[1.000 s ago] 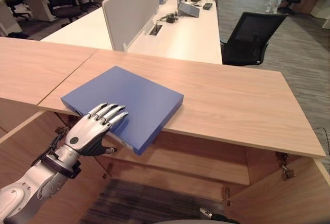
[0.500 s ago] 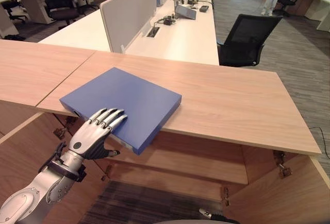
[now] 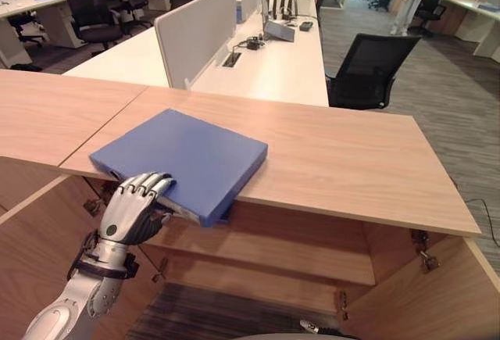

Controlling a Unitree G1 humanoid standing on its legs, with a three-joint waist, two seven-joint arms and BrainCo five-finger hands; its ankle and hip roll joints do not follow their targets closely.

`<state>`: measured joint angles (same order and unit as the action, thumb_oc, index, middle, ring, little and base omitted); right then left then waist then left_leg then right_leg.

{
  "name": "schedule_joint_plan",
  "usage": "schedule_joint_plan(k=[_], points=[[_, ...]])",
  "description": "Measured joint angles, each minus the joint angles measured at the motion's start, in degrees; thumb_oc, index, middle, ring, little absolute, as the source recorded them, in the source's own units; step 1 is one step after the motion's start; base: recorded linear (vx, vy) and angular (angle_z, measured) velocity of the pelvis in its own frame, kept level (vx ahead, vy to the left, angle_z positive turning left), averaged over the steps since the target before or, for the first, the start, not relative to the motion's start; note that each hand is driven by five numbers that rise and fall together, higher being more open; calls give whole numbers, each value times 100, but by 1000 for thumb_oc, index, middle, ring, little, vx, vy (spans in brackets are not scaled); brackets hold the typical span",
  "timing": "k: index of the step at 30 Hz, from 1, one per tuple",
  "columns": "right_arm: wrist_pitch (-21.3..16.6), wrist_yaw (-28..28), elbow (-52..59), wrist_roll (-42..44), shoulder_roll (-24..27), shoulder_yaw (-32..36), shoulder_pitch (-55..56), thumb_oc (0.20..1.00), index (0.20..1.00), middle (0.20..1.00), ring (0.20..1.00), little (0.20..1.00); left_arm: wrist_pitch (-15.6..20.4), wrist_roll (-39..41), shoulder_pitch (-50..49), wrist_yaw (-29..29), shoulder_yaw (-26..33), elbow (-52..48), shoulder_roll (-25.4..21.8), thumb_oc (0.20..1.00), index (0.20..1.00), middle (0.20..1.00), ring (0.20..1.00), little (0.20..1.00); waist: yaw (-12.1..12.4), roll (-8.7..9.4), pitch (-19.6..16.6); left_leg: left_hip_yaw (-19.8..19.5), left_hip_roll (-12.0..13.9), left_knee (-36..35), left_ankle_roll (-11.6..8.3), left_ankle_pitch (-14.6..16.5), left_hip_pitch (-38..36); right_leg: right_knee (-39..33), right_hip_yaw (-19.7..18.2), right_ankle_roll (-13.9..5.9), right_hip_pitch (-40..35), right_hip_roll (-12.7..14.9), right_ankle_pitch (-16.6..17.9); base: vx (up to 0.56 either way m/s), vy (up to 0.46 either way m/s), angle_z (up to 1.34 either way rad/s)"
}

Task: Put the empty folder in the office cabinet

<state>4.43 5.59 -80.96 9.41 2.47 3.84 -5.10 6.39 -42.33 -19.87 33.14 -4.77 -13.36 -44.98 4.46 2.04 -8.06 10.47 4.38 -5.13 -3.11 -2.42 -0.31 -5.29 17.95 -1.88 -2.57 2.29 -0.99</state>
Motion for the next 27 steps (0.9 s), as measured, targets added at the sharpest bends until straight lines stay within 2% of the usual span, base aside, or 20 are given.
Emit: schedule_joint_plan(k=[2, 8, 17, 20, 21, 22, 27], points=[[0, 0, 11, -121, -31, -6, -20, 1000, 1000, 1000, 1000, 1000, -58, -130, 68, 243, -35, 206, 282, 200, 200, 200, 200, 200, -62, -17, -23, 2, -1, 0, 1, 0, -4, -1, -2, -1, -2, 2, 1, 0, 0, 0], [27, 5, 39, -171, -18, -108, -29, 1000, 1000, 1000, 1000, 1000, -218, -435, 472, 670, -334, 902, 645, 200, 200, 200, 200, 200, -99, -55, -46, 18, 0, -2, 2, 1, -8, -4, -21, -16, 3, 4, -9, 2, -1, -1], [93, 6, 76, -173, -49, -105, -38, 1000, 1000, 1000, 1000, 1000, -498, -538, 407, 623, -341, 765, 713, 200, 200, 200, 200, 200, -96, -51, -25, 25, 0, -6, 16, 13, -2, -5, -30, -22, 12, 9, -15, 0, 0, 0], [92, -1, 234, -173, -55, -95, 7, 1000, 1000, 1000, 1000, 1000, -872, -489, 225, 141, -72, -40, 1237, 200, 200, 200, 200, 200, -91, -28, 90, 27, -2, -4, 26, 19, -2, -5, -35, -31, 14, 17, -21, 0, 0, 0], [87, -6, 295, -172, -75, -94, 10, 1000, 1000, 1000, 1000, 1000, -1022, -268, 120, -197, 99, -588, 1684, 200, 200, 200, 200, 200, -95, -19, 163, 28, -6, -2, 29, 20, -1, -2, -37, -33, 15, 13, -22, 0, 0, 0], [89, -8, 407, -171, -67, -93, 44, 1000, 1000, 1000, 1000, 1000, -1181, 114, 182, -559, 352, -1323, 2368, 200, 200, 200, 200, 200, -68, -21, 197, 18, -15, -2, 40, 27, 4, 0, -29, -32, 10, 17, -21, -24, 16, 4], [58, -4, 410, -159, -36, -94, -21, 1000, 1000, 1000, 1000, 1000, -2052, 2039, 778, -1525, 692, -2594, 2885, 200, 200, 200, 200, 200, -31, -145, 270, -17, -22, 1, 47, 31, 31, 29, 6, -46, 16, 18, -35, -17, 17, 4]])
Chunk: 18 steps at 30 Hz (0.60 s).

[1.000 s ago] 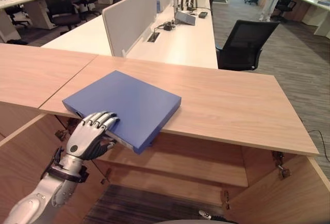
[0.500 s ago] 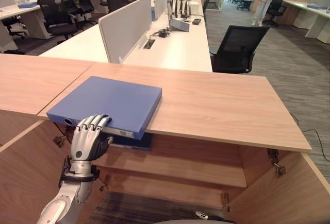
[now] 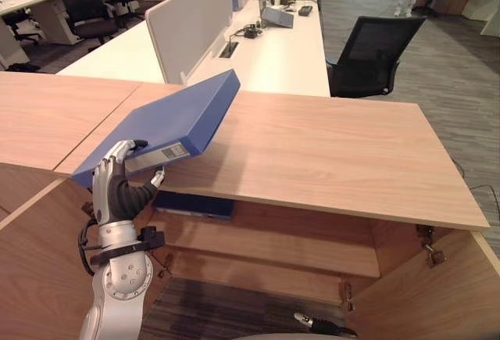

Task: Put the empty folder in the office cabinet

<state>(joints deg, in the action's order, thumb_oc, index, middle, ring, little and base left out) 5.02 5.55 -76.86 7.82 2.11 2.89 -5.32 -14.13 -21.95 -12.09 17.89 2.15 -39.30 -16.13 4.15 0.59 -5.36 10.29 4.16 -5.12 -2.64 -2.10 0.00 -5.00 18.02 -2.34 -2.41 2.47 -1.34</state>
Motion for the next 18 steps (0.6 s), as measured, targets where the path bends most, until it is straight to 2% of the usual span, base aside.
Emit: schedule_joint_plan(k=[3, 4, 7, 11, 18], points=[[21, 6, -12, 1, 147, 143, 2, 1000, 1000, 1000, 1000, 1000, -321, 1477, 803, -507, 254, -168, 314, 200, 200, 200, 200, 200, 72, -41, -18, -25, -1, 1, 0, 0, -14, 0, 20, -27, -44, 0, -19, -1, 7, 3], [23, 4, 8, 2, 239, 218, 0, 1000, 1000, 1000, 1000, 1000, -556, 2343, 1198, -813, 466, -124, 205, 200, 200, 200, 200, 200, 91, -58, -26, -25, 1, 0, 0, -1, -31, -1, 21, -28, -65, -3, -19, 0, 0, 0], [36, -2, 44, 1, 354, 246, 38, 1000, 1000, 1000, 1000, 1000, -841, 4189, 1665, -1076, 529, -151, 206, 200, 200, 200, 200, 200, 107, -50, -25, -38, 2, 1, -1, -1, -33, -1, 37, -24, -76, -4, -17, 1, -4, 1], [39, -75, 38, 1, 333, 279, 62, 1000, 1000, 1000, 1000, 1000, -802, 6052, 1711, -1181, 191, -175, 30, 200, 200, 200, 200, 200, 97, -56, -21, -82, 0, 1, -1, -1, -34, 0, 81, 3, -94, -4, -1, -3, -11, 4], [43, -133, 28, 0, 324, 401, 69, 1000, 1000, 1000, 1000, 1000, -757, 7046, 1697, -903, 28, -112, -25, 200, 200, 200, 200, 200, 124, -54, -10, -148, -1, 1, -6, -5, -33, -2, 145, -25, -123, -4, -27, -13, -10, 5]])
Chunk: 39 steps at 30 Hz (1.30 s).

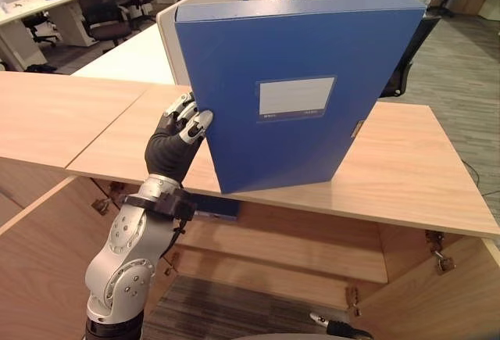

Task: Put the empty folder in the office cabinet

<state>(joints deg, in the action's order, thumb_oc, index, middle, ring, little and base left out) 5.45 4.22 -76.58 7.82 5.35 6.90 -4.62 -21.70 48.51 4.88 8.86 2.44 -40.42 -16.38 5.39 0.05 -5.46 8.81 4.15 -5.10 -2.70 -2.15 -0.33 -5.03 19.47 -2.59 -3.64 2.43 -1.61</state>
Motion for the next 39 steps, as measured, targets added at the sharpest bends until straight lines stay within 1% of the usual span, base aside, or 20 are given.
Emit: schedule_joint_plan(k=[4, 5, 7, 12, 13, 15, 18, 20, 21, 23, 24, 25, 26, 28, 29, 31, 32, 33, 39], points=[[-2, -46, -1, 0, -142, 1, 2, 1000, 1000, 1000, 1000, 1000, 2, 602, 7, -33, -266, 6, 70, 200, 200, 200, 200, 200, 2, 10, 4, -4, 0, 0, -1, 0, 7, 1, 5, 8, 5, -1, 2, 0, 0, 0], [-4, -44, 0, 0, -180, 2, -1, 1000, 1000, 1000, 1000, 1000, -17, 911, 7, -185, -404, 85, 35, 200, 200, 200, 200, 200, 3, 14, 6, -3, 0, 0, -1, 0, 15, 1, 5, 13, 10, 0, 5, 0, 0, 0], [-15, -51, -1, 0, -197, 2, 0, 1000, 1000, 1000, 1000, 1000, -26, 1227, 19, -407, -475, 135, 86, 200, 200, 200, 200, 200, -5, 32, 12, -4, 0, 1, -1, 0, 18, 1, 6, 14, 16, -1, 6, -16, -10, 0], [-33, -45, -1, 1, -211, 0, 1, 1000, 1000, 1000, 1000, 1000, -8, 1699, 33, -875, -422, 161, 315, 200, 200, 200, 200, 200, -3, 73, -9, -4, 1, 0, -1, 0, 47, 1, 7, 12, 44, 1, 4, 0, 0, 0], [-35, -39, -1, 2, -259, -1, 0, 1000, 1000, 1000, 1000, 1000, -4, 1776, 33, -988, -412, 163, 459, 200, 200, 200, 200, 200, -2, 89, -18, -6, 0, 0, -1, 0, 53, 2, 9, 12, 49, 0, 5, 0, 0, 0], [-55, -11, 10, 5, -281, -2, -8, 1000, 1000, 1000, 1000, 1000, -4, 1891, 36, -1156, -388, 164, 573, 200, 200, 200, 200, 200, 1, 118, -37, -9, 0, 1, -1, 0, 67, 1, 12, 12, 63, -1, 4, 0, 0, 0], [-64, 243, 203, 14, -388, -10, 14, 1000, 1000, 1000, 1000, 1000, -7, 2012, 149, -1391, -281, 162, 601, 200, 200, 200, 200, 200, 1, 155, -86, -11, 2, 0, -1, -1, 108, 0, 15, 12, 105, -2, 4, 0, 0, 0], [-42, 489, 477, 62, -475, -45, 43, 1000, 1000, 1000, 1000, 1000, 2, 2087, 256, -1470, -168, 160, 568, 200, 200, 200, 200, 200, 4, 163, -100, -11, 0, 1, -2, -1, 116, 2, 15, 12, 111, 1, 5, -24, -1, 0], [6, 725, 764, 245, -500, -43, 87, 1000, 1000, 1000, 1000, 1000, 10, 2098, 290, -1510, -120, 159, 527, 200, 200, 200, 200, 200, 7, 170, -107, -12, -3, 1, -2, -1, 123, 2, 16, 12, 118, 3, 5, 0, 0, 0], [31, 1001, 1188, 274, -538, -32, 172, 1000, 1000, 1000, 1000, 1000, 10, 2096, 297, -1535, -36, 163, 491, 200, 200, 200, 200, 200, 3, 170, -110, -13, -3, 1, -2, -1, 143, 2, 18, 11, 139, 4, 5, -27, 4, 1], [27, 1291, 1594, 463, -545, -22, 210, 1000, 1000, 1000, 1000, 1000, 63, 2096, 297, -1562, -1, 163, 486, 200, 200, 200, 200, 200, 4, 182, -119, -17, -6, 2, -2, -1, 155, 3, 23, 13, 147, 6, 6, 0, 0, 0], [82, 1333, 1701, 454, -507, -45, 224, 1000, 1000, 1000, 1000, 1000, 78, 2095, 284, -1588, -6, 169, 486, 200, 200, 200, 200, 200, 6, 189, -122, -20, -8, 2, -1, -1, 162, 6, 24, 14, 152, 3, 7, -19, 16, 4], [155, 1388, 2232, 454, -449, -142, 400, 1000, 1000, 1000, 1000, 1000, 107, 2095, 225, -1654, -2, 175, 483, 200, 200, 200, 200, 200, 14, 174, -106, -28, -11, 1, -1, -1, 171, 3, 31, 13, 157, 8, 6, 33, 9, 3], [104, 1459, 2776, 455, -281, -167, 543, 1000, 1000, 1000, 1000, 1000, 99, 2084, 100, -1695, -4, 225, 458, 200, 200, 200, 200, 200, -1, 168, -90, -29, -17, 2, -1, -1, 164, 4, 31, 13, 152, 16, 6, 0, 0, 0], [115, 1454, 2793, 454, -223, -157, 541, 1000, 1000, 1000, 1000, 1000, 98, 2083, 99, -1715, -6, 224, 461, 200, 200, 200, 200, 200, -2, 180, -96, -29, -18, 2, -1, -1, 164, 4, 31, 13, 152, 15, 6, 0, 0, 0], [150, 1447, 3220, 454, -29, -102, 675, 1000, 1000, 1000, 1000, 1000, 101, 2079, 91, -1789, 11, 223, 475, 200, 200, 200, 200, 200, -5, 204, -54, -29, -19, 1, -1, -1, 166, 3, 30, 13, 154, 15, 6, 0, 0, 0], [164, 1448, 3304, 453, -17, -43, 694, 1000, 1000, 1000, 1000, 1000, 101, 2078, 91, -1821, 8, 223, 477, 200, 200, 200, 200, 200, -12, 212, -50, -29, -18, 1, -1, -1, 165, 3, 30, 12, 153, 14, 6, 0, 0, 0], [209, 1455, 3841, 455, 27, -15, 888, 1000, 1000, 1000, 1000, 1000, 100, 2076, 85, -1880, -1, 225, 478, 200, 200, 200, 200, 200, -7, 218, -39, -30, -20, 1, -1, -1, 170, 3, 30, 12, 157, 16, 6, 0, 0, 0], [282, 1586, 4814, 464, 264, 52, 1127, 1000, 1000, 1000, 1000, 1000, 103, 1975, 25, -1923, 14, 307, 452, 200, 200, 200, 200, 200, -4, 232, 3, -42, -32, 1, -1, -1, 178, 3, 41, 12, 160, 27, 6, 0, 0, 0]])
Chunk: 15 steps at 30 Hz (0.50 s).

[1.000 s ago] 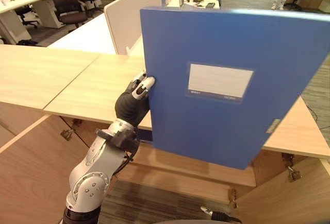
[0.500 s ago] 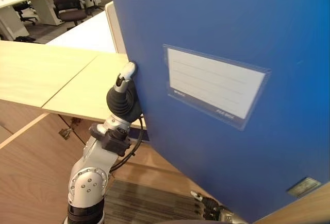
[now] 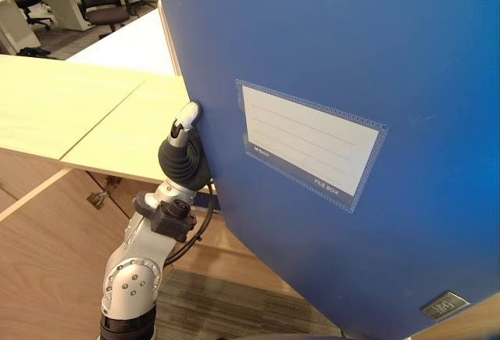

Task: Put the empty folder in the office cabinet

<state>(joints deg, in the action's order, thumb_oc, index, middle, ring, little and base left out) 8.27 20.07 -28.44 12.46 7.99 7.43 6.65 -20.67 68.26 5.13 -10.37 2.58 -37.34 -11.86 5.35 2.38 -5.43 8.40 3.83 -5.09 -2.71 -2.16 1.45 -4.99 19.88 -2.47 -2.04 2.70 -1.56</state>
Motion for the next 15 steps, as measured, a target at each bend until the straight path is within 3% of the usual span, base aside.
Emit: schedule_joint_plan(k=[8, 15], points=[[182, 146, 1261, 9, 708, 46, 214, 1000, 1000, 1000, 1000, 1000, 4, -173, -105, 161, -4, 141, -204, 200, 200, 200, 200, 200, -7, -66, 85, -29, -42, 0, 3, 2, 16, 0, 17, -2, 7, 40, 0, 0, 0, 0], [256, 255, 1511, 52, 818, 196, 262, 1000, 1000, 1000, 1000, 1000, 10, -268, -154, 361, -3, 141, -231, 200, 200, 200, 200, 200, -14, -74, 99, -38, -47, 0, 3, 2, 23, 0, 20, -3, 14, 43, 0, 0, 0, 0]])
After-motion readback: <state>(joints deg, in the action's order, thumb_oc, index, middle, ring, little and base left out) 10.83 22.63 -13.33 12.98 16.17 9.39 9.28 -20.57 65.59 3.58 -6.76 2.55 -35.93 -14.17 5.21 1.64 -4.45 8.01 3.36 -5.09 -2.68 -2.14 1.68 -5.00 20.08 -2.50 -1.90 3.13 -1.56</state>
